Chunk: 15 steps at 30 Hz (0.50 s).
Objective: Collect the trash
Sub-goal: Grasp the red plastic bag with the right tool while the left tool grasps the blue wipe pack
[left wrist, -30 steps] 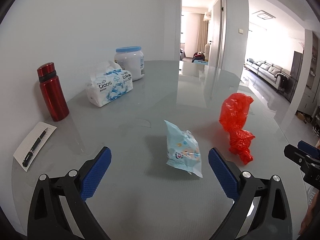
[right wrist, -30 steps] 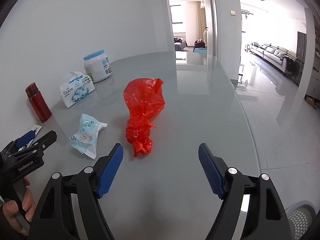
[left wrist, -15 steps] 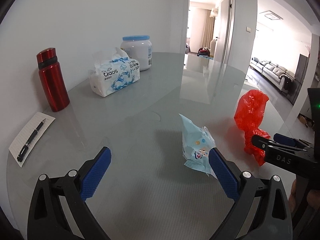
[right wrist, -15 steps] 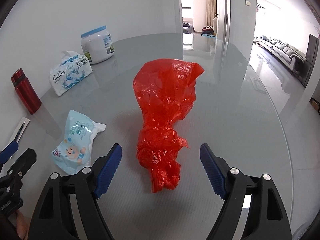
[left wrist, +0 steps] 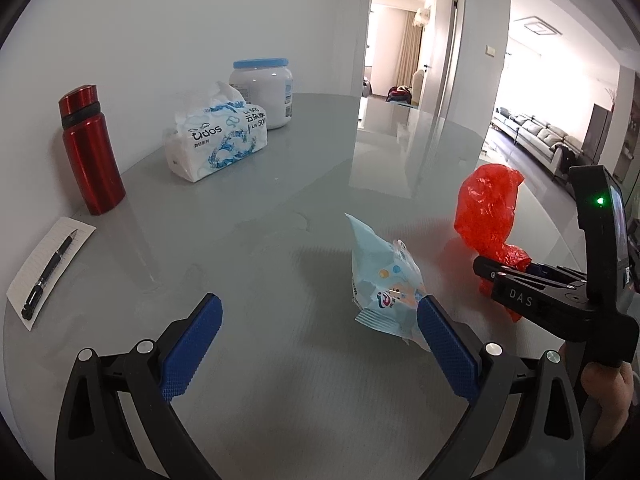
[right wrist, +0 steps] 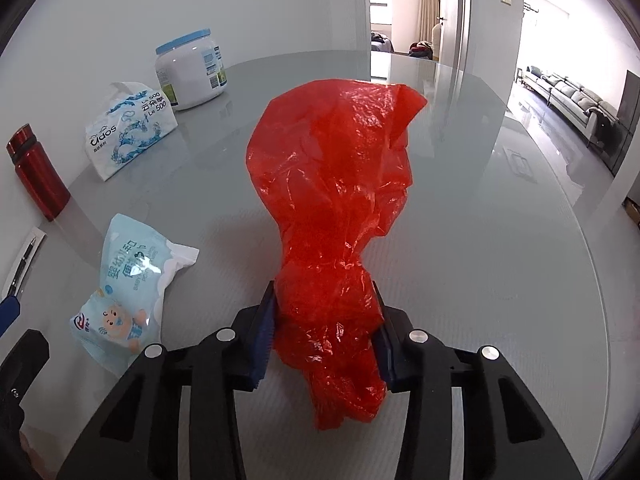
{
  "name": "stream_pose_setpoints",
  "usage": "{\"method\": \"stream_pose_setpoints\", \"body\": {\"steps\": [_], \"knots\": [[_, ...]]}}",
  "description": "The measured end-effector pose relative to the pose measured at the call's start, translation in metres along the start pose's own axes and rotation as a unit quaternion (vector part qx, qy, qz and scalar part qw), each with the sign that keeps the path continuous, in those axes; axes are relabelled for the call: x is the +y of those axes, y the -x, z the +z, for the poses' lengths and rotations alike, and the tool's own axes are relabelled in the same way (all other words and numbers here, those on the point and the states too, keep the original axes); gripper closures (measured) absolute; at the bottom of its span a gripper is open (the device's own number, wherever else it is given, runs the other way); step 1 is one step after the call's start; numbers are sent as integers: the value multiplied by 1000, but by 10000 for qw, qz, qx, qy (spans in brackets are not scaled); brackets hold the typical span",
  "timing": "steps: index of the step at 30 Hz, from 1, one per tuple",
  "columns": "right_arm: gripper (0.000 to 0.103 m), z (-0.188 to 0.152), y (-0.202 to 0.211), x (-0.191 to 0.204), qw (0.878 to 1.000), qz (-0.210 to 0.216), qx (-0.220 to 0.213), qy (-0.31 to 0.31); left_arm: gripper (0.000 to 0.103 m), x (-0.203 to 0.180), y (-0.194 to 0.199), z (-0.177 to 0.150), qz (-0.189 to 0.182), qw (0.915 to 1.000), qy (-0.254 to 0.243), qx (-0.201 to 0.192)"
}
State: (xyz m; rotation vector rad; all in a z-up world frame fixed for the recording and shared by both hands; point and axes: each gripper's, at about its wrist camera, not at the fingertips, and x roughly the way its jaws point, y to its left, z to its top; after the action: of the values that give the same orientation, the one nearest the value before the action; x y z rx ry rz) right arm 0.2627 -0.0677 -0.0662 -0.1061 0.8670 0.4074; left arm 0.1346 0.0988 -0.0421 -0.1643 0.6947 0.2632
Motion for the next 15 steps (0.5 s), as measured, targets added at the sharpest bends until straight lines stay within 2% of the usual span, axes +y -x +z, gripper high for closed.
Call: {"method": "stream_pose_setpoints", "body": {"steps": [5, 8, 15], "knots": [[64, -2, 20, -3, 9992, 38, -393, -15, 7, -9, -5, -3, -72, 9999, -107, 94], [64, -4, 32, -14, 9978, 142, -596, -242, 7, -15, -8, -3, -147, 9997, -124, 174], [64, -6, 33, -33, 9970, 107, -612, -463, 7, -33, -22, 3, -150, 9993, -204, 259]]}}
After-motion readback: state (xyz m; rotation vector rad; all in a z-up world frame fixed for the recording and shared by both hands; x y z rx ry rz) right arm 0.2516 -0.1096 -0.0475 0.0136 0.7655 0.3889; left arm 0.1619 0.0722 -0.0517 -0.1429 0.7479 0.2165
